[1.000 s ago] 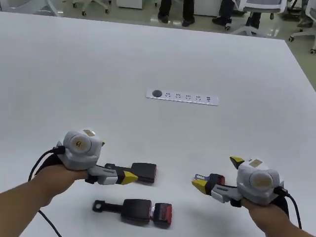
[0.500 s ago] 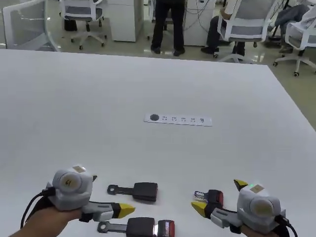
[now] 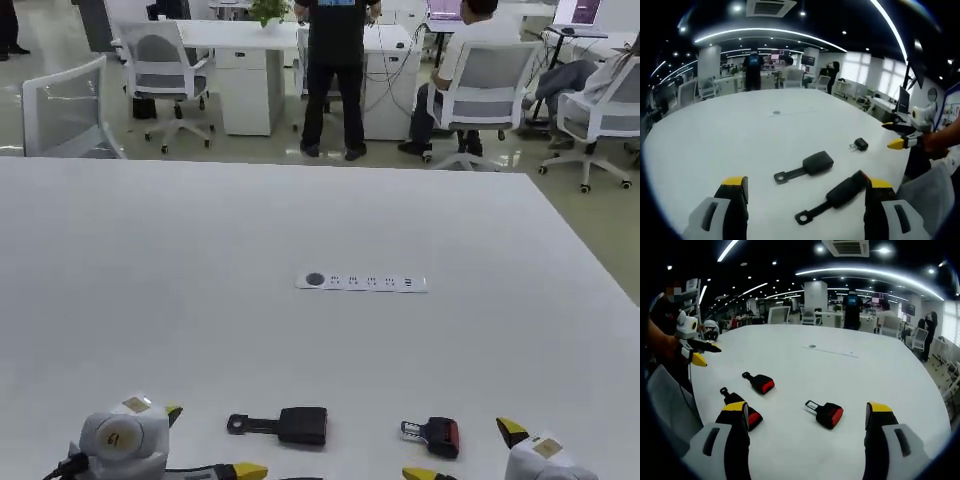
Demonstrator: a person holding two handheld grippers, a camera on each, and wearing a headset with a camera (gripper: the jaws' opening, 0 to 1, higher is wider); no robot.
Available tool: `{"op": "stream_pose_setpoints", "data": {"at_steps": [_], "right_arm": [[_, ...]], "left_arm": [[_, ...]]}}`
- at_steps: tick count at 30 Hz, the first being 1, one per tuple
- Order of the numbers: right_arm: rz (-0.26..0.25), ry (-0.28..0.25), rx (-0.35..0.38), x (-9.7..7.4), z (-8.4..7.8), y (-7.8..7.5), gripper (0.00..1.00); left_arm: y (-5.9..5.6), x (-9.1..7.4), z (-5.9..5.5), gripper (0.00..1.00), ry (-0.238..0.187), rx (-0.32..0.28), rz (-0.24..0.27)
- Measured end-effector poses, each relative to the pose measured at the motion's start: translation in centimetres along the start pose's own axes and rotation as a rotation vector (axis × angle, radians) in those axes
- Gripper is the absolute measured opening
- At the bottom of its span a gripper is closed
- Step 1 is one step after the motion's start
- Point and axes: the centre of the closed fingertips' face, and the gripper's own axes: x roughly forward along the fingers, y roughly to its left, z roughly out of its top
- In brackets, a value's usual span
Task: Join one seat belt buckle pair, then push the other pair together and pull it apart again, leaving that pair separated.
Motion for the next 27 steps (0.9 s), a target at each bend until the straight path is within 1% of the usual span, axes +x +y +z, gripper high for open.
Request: {"op": "stream_pose_setpoints", "data": {"at_steps": [1,2,3,7,8,10,11,12,13,14,16,17,18,19,22,24,26,27], "right_arm": [[-0.005,-0.006,0.004,-0.1,0.0,0.0,0.98],[-0.005,-0.008,0.004,-0.4,0.1,0.3,0.99],[-0.008,-0.010,0.004,-0.7,0.2,0.5,0.99],[-0.011,-0.016,0.004,-1.0,0.3,0.5,0.99],[-0.011,-0.018,0.004,-1.2,0.3,0.7,0.99],[0.008,-0.013,0.004,-1.4,0.1,1.4,1.00],[0.008,-0.011,0.000,-1.4,0.1,1.4,1.00],[0.007,-0.009,-0.014,-1.6,0.1,1.7,1.00],[0.006,-0.010,-0.014,-1.7,0.1,1.8,1.00],[0.005,-0.013,-0.007,-1.8,0.1,1.7,1.00],[0.000,-0.014,-0.001,-1.8,0.1,1.8,1.00],[-0.001,-0.012,-0.002,-1.9,0.0,1.8,1.00],[0.002,-0.010,0.000,-2.1,0.0,2.2,1.00],[0.004,-0.009,-0.002,-2.2,0.0,2.4,1.00],[-0.001,-0.010,-0.001,-2.3,-0.1,2.3,1.00],[-0.006,-0.010,0.004,-2.5,-0.2,2.3,1.00],[-0.008,-0.007,0.004,-2.7,-0.3,2.2,1.00],[-0.011,-0.007,0.005,-2.8,-0.3,2.2,1.00]], "left_arm": [[0.3,-0.2,-0.3,1.00,-0.002,-0.006,0.004],[0.4,-0.4,-0.5,1.00,-0.002,-0.008,0.006],[0.2,-0.7,-0.6,1.00,-0.005,-0.008,0.010],[0.2,-1.6,-0.8,1.00,-0.013,-0.013,0.018],[0.2,-1.8,-0.8,1.00,-0.015,-0.012,0.019],[0.0,-2.0,-1.1,1.00,-0.017,-0.017,0.021],[-0.2,-2.0,-1.1,1.00,-0.016,-0.015,0.021],[-0.4,-2.1,-1.3,1.00,-0.012,-0.009,0.028],[-0.3,-2.3,-1.4,1.00,-0.013,-0.010,0.029],[-0.2,-2.5,-1.5,1.00,-0.018,-0.025,0.031],[-0.4,-2.7,-1.5,1.00,-0.026,-0.036,0.032],[-0.3,-2.8,-1.6,1.00,-0.027,-0.033,0.033],[-0.4,-2.9,-1.7,1.00,-0.026,-0.027,0.031],[-0.6,-2.9,-1.6,1.00,-0.028,-0.025,0.030],[-1.0,-3.2,-1.3,1.00,-0.038,-0.023,0.032],[-0.8,-3.4,-1.4,1.00,-0.041,-0.021,0.032],[-0.8,-3.4,-1.4,1.00,-0.033,-0.011,0.037],[-0.7,-3.4,-1.4,1.00,-0.035,-0.011,0.040]]}}
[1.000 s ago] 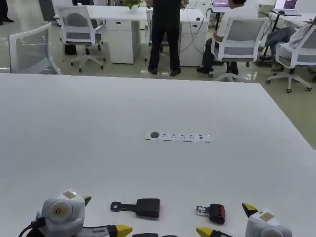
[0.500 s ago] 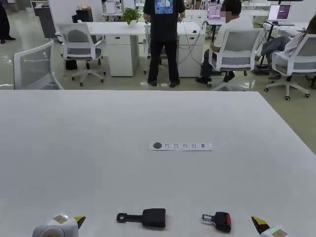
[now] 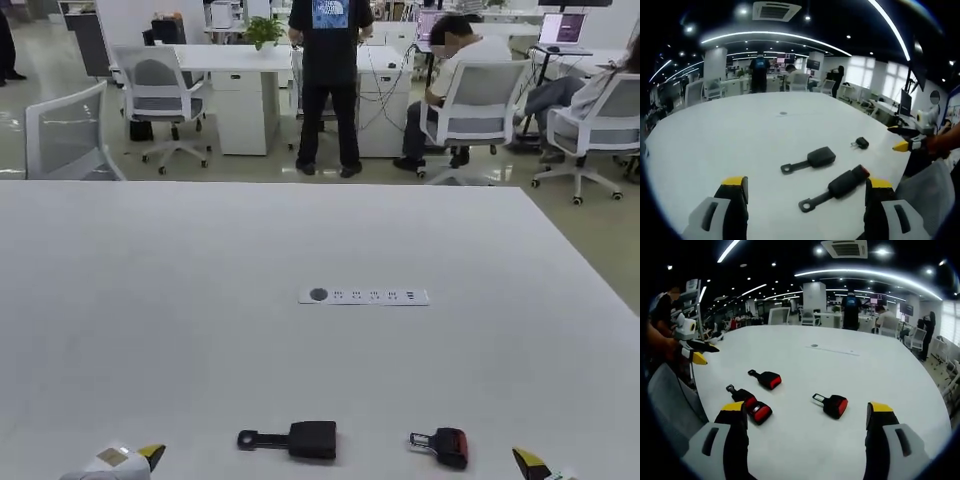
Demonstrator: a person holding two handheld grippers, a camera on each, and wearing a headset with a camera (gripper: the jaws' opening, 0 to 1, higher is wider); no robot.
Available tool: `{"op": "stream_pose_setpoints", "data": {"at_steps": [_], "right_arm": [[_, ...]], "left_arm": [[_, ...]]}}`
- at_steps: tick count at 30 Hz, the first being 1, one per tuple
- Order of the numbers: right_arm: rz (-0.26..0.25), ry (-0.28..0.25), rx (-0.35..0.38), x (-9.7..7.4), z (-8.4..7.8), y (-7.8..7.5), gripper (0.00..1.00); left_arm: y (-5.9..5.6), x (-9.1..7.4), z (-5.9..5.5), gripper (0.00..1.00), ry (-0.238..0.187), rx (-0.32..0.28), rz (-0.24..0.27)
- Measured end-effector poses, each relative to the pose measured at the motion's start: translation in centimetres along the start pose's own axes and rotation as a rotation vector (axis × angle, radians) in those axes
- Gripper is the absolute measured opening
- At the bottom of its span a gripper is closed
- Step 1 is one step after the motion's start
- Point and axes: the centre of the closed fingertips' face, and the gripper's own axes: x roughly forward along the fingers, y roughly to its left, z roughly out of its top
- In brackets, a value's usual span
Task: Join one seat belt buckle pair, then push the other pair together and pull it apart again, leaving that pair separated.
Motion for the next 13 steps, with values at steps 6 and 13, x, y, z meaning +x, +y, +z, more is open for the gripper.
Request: {"op": "stream_pose_setpoints", "data": {"at_steps": [6,13], "right_arm": [[-0.011,0.000,0.003,-0.17,-0.14,-0.20,1.00],[-0.016,0.005,0.001,-0.44,-0.44,-0.34,1.00]], "left_arm": [[-0.05,0.11,-0.01,1.00,-0.009,-0.008,-0.007],[0.39,0.30,-0.18,1.00,-0.007,-0.003,-0.010]]}}
